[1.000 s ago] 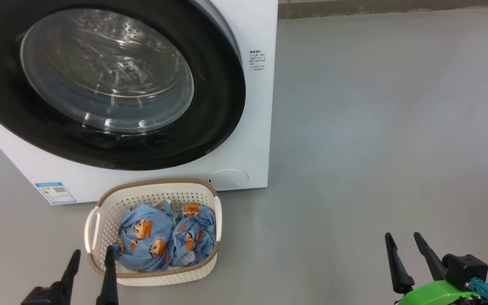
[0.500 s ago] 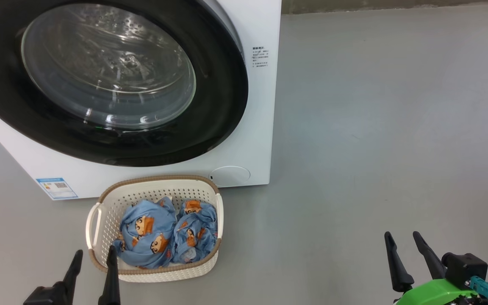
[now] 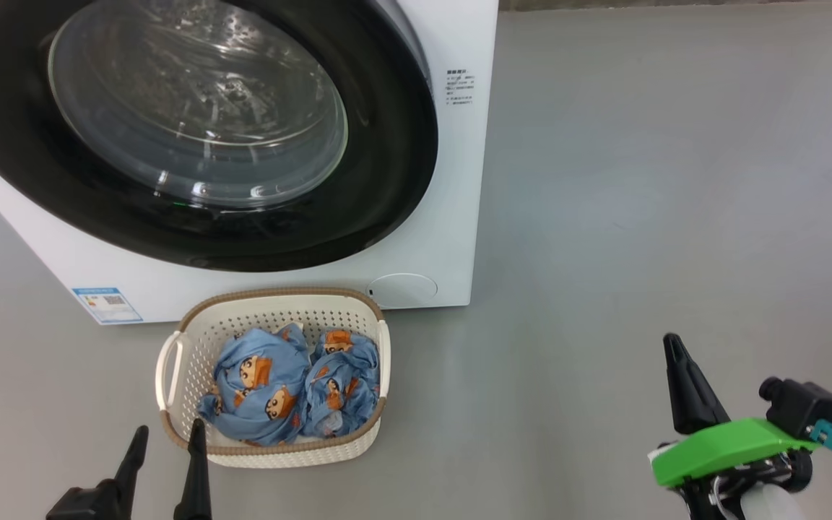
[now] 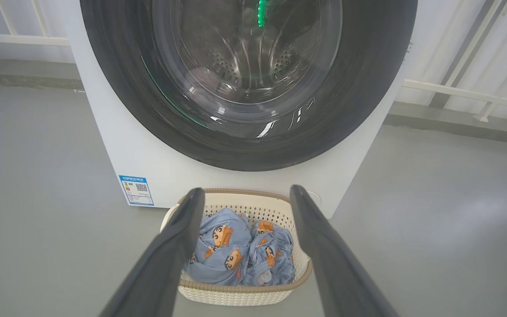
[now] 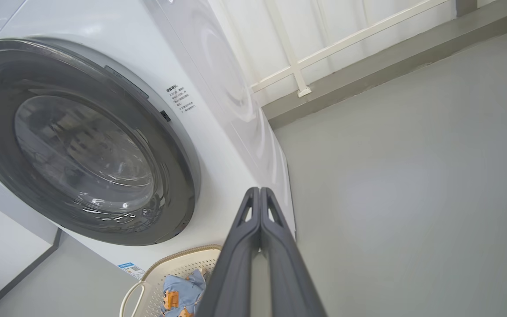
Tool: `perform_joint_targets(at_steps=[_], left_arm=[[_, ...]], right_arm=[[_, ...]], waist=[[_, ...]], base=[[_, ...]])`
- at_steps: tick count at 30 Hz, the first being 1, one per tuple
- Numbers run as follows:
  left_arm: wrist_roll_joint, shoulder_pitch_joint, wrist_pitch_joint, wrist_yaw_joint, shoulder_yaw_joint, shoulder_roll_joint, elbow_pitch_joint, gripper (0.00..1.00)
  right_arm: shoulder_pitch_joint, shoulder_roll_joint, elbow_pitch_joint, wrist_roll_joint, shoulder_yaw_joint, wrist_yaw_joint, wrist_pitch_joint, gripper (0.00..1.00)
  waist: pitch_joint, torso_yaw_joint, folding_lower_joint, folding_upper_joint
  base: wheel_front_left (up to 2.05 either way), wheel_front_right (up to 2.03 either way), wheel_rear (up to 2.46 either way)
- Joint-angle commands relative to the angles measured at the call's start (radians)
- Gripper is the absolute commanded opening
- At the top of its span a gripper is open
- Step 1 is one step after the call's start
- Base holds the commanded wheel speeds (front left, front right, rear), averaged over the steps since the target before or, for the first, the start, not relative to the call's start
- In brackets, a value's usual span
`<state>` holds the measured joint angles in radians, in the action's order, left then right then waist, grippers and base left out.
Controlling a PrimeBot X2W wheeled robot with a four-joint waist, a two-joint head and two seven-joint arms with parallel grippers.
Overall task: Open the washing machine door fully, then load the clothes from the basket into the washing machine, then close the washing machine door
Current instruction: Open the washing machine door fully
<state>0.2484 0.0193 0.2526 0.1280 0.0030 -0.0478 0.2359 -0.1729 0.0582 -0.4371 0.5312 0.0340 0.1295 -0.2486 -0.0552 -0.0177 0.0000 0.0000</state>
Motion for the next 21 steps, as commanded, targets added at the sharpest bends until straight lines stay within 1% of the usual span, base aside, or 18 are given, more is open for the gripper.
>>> perform_joint_targets(at_steps=[1,8,15,16,21], left_arm=[[0.006,-0.043,0.009,0.003,0.024,-0.009,-0.016,1.0],[0.012,-0.062,0.009,0.003,0.012,-0.006,-0.014,1.0],[0.021,-0.091,0.009,0.003,-0.001,-0.004,-0.016,1.0],[0.021,-0.091,0.009,0.003,-0.001,-0.004,-0.016,1.0],[0.028,-0.117,0.009,0.003,-0.019,-0.003,-0.015,1.0]], right_arm=[[-0.054,0.003,0.013,0.042,0.036,0.001,-0.013,0.0],[-0.131,0.035,0.001,0.168,0.107,0.001,-0.013,0.0],[-0.218,0.076,-0.001,0.376,0.175,0.001,-0.013,0.0],[-0.218,0.076,-0.001,0.376,0.175,0.001,-0.013,0.0],[-0.29,0.129,0.01,0.589,0.244,0.001,-0.006,0.0]], waist=[[-0.01,-0.01,0.0,0.0],[-0.039,-0.035,0.0,0.0],[-0.08,-0.059,0.0,0.0],[-0.08,-0.059,0.0,0.0],[-0.113,-0.077,0.0,0.0]], base=[[0.0,0.0,0.0],[0.0,0.0,0.0],[0.0,0.0,0.0],[0.0,0.0,0.0],[0.0,0.0,0.0]])
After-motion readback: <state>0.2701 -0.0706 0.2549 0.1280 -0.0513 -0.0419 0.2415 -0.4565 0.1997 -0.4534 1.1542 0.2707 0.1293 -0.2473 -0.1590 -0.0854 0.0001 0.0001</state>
